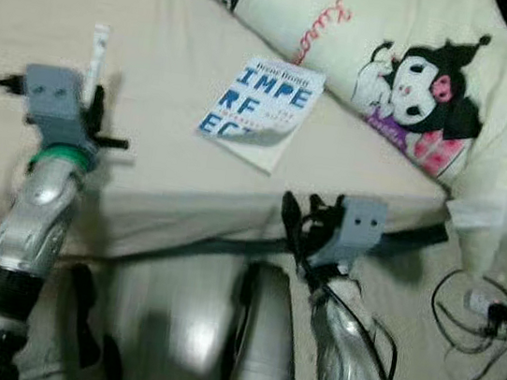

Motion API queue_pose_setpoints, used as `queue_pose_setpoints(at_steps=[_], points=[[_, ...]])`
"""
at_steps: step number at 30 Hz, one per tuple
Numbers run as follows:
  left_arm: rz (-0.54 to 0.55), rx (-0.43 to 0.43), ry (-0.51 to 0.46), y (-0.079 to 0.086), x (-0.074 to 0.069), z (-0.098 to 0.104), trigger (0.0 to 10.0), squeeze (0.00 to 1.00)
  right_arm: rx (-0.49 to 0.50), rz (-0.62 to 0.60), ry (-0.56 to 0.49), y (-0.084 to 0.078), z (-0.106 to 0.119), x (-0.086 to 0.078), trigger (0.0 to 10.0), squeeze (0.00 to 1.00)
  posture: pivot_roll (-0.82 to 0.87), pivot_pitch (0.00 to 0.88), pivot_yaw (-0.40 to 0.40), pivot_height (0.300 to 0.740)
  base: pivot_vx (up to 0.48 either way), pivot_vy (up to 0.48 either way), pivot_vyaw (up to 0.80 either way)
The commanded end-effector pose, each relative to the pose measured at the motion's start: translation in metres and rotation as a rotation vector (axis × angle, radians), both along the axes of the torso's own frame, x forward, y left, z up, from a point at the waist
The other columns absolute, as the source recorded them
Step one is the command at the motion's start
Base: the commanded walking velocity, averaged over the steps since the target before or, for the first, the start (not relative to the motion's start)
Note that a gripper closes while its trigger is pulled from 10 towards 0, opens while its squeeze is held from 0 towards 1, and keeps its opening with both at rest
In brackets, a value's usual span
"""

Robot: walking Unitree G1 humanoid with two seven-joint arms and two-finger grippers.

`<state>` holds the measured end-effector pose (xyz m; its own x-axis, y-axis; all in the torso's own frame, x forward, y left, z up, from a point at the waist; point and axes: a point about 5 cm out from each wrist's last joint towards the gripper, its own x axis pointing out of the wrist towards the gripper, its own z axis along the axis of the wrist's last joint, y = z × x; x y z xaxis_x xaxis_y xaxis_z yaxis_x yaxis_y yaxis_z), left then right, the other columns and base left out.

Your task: Clean up the room

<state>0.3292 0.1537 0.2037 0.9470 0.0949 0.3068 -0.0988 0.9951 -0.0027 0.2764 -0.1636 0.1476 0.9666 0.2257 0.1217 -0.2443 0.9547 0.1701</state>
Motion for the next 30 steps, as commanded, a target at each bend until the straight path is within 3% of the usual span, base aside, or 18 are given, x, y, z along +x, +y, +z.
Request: queue_pose_setpoints(at_steps=[1, 2, 3, 10, 13, 20, 30], points=[[-0.029, 0.013, 0.0, -0.007, -0.011, -0.001, 10.0, 0.0, 0.004, -0.009, 0.018, -0.006, -0.006, 0.001, 10.0, 0.0, -0.1, 0.116, -0.02, 0.497, 0.0, 0.0, 0.0], [-0.029, 0.013, 0.0, -0.007, -0.011, -0.001, 10.0, 0.0, 0.004, -0.009, 0.018, -0.006, -0.006, 0.001, 10.0, 0.0, -0.1, 0.116, -0.02, 0.497, 0.0, 0.0, 0.0], [-0.017, 0.026, -0.022, -0.006, -0.022, 0.004, 10.0, 0.0, -0.013, -0.011, 0.008, -0.011, -0.004, 0.01, 10.0, 0.0, -0.08, 0.08, -0.043, 0.497, 0.0, 0.0, 0.0], [-0.001, 0.032, -0.008, -0.001, -0.029, 0.003, 10.0, 0.0, -0.027, -0.025, -0.007, -0.016, -0.001, 0.018, 10.0, 0.0, -0.07, 0.057, -0.053, 0.511, 0.0, 0.0, 0.0], [-0.016, -0.023, 0.113, 0.0, -0.032, -0.013, 10.0, 0.0, -0.031, -0.032, -0.019, -0.019, 0.001, 0.024, 10.0, 0.0, -0.07, 0.041, -0.061, 0.526, 0.0, 0.0, 0.0], [-0.057, -0.051, 0.254, 0.002, -0.033, -0.032, 10.0, 0.0, -0.064, -0.049, -0.059, -0.026, 0.006, 0.028, 10.0, 0.0, -0.07, 0.031, -0.047, 0.55, 0.0, 0.0, 0.0], [-0.05, -0.059, 0.264, 0.004, -0.029, -0.026, 10.0, 0.0, -0.072, -0.064, -0.095, -0.031, 0.012, 0.032, 10.0, 0.0, -0.07, 0.026, -0.039, 0.575, 0.0, 0.0, 0.0]])
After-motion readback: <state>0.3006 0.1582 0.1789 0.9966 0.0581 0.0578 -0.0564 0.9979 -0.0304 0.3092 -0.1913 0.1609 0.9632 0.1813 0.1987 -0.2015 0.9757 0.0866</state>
